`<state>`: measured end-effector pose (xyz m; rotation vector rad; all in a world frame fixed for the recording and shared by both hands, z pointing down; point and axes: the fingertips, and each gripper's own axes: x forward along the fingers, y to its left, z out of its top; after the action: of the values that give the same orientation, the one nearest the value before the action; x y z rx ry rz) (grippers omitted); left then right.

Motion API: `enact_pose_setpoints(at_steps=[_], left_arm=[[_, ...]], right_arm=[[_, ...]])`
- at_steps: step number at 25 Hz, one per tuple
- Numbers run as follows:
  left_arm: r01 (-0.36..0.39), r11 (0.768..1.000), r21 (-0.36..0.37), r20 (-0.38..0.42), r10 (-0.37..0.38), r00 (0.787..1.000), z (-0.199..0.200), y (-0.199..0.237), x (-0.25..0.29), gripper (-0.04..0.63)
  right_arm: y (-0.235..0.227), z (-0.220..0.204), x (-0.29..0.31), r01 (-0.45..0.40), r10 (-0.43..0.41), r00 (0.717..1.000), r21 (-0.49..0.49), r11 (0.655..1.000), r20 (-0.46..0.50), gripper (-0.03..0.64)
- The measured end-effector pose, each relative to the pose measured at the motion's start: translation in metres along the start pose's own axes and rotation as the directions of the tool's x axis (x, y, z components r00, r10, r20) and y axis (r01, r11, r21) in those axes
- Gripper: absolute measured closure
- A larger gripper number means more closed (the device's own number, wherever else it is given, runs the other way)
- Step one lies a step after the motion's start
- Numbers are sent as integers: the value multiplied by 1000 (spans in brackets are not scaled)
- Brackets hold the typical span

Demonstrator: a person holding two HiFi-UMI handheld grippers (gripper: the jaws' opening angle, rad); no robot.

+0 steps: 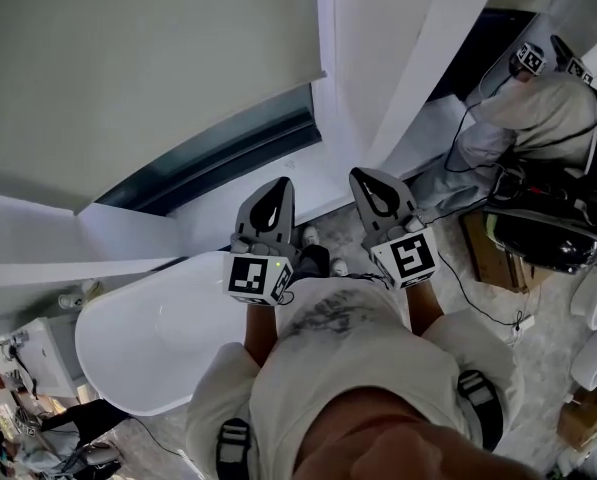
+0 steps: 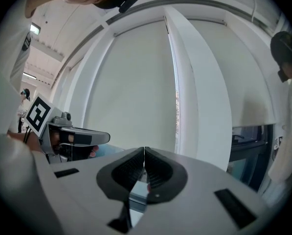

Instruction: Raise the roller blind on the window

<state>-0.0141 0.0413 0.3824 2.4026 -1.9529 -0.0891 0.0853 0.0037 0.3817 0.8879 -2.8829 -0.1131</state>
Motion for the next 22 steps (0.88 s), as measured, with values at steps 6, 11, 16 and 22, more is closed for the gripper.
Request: enact_pose_setpoints(at_steps=[6,11,16,22], left_arm=[[46,999,-3,-3,-46,999,-2,26,32,588],[112,994,0,-15,-112,994,-2,43,61,586],[178,984,-5,-24,-178,984,-3,48,86,586],[269,963,-11,-23,-269,963,-2,47,114,586]], right_arm=[[-8,-1,34,18,-18,1000,-9,1000,0,554],[-22,3,60,52,-52,999,6,999,10,554],[-34,2,74,77,-77,997,41,996,10,554],[-48,-2,87,118,-118,993,43,992,-21,554]])
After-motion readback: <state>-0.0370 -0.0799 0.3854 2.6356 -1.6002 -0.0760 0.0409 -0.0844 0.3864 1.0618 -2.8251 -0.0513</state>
